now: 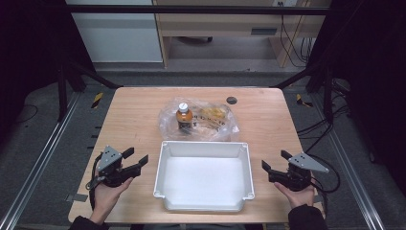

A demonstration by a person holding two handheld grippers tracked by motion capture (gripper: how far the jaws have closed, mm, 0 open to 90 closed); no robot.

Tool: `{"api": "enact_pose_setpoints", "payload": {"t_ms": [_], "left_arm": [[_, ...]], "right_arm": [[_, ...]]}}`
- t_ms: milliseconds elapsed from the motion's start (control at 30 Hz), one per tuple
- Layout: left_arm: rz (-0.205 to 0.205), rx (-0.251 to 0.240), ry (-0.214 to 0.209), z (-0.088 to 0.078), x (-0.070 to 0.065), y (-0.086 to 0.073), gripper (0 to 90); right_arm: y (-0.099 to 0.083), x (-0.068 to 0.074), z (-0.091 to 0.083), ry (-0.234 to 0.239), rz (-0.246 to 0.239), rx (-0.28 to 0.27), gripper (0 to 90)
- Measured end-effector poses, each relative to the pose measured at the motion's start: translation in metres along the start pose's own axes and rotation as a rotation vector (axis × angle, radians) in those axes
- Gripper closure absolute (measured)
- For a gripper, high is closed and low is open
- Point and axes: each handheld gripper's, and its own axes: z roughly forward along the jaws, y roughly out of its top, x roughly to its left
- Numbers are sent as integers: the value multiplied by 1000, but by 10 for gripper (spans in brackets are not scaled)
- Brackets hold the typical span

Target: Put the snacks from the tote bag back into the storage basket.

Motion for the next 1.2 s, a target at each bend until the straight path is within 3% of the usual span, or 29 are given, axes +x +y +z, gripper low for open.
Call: {"api": "enact_pose_setpoints", "payload": {"t_ms": [467,1200], "left_arm": [[1,7,-20,5,-5,11,340],[15,-13,-66,25,-19,43,330]], "right_arm": [[1,-1,0,-4,3,0,165],[1,-1,-1,-2,2,2,165]]}}
